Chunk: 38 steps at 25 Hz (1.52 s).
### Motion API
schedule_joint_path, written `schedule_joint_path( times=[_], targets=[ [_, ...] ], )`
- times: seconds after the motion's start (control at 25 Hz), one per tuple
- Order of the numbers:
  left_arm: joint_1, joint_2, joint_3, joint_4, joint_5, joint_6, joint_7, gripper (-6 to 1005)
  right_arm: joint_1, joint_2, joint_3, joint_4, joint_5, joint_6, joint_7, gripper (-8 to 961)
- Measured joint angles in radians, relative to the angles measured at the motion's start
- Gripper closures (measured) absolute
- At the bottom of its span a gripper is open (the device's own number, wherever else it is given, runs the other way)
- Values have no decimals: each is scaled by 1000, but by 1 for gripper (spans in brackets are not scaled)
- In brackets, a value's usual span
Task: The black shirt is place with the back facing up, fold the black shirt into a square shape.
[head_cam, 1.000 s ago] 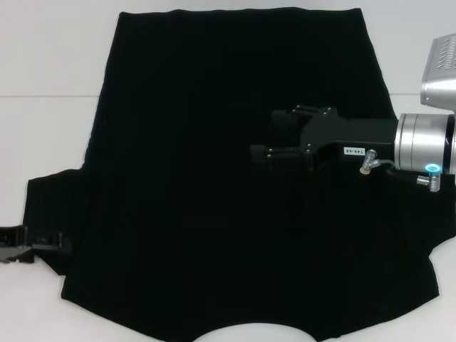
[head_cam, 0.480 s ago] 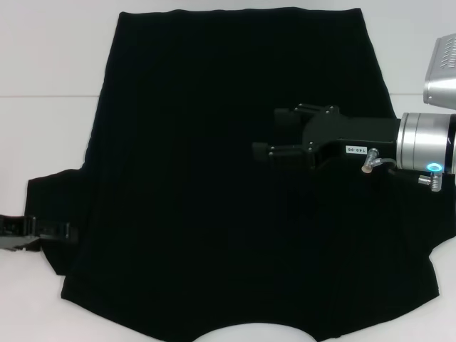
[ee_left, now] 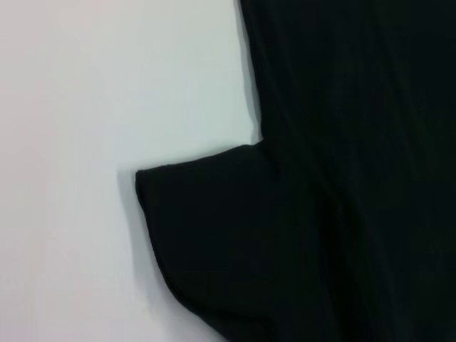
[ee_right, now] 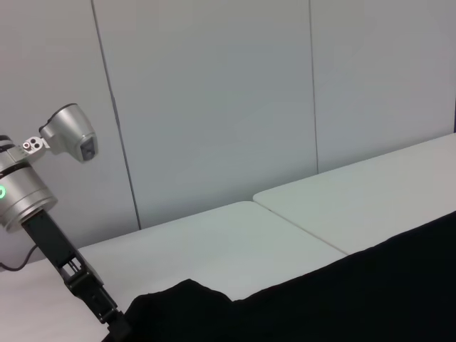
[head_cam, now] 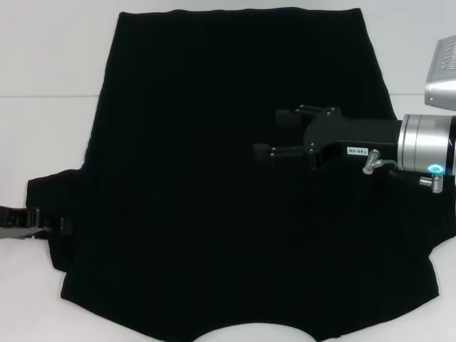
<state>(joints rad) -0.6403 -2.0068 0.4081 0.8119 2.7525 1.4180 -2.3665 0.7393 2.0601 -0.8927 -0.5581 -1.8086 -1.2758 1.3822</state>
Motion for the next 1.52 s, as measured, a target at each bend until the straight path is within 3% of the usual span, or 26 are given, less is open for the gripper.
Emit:
schedule_joint_path(
  times=[0.28, 0.36, 0.6, 0.8, 1.52],
  targets=[
    [1, -2, 0, -1, -1, -24, 0, 465, -1, 0, 3, 0, 0, -2, 0, 38],
    [1, -2, 1, -1, -1, -28, 0, 680, -1, 0, 5, 0, 0, -2, -1, 38],
    [1, -6, 2, -2, -3, -48, 0, 911, -2, 2, 11, 3, 0, -1, -6, 39],
    [7, -7, -4, 1, -3, -84, 0, 984, -2, 6, 12, 3, 0, 6, -6, 39],
    [1, 4, -10, 10, -6, -272, 14, 984, -3, 13, 26, 4, 2, 12, -6, 41]
  ],
)
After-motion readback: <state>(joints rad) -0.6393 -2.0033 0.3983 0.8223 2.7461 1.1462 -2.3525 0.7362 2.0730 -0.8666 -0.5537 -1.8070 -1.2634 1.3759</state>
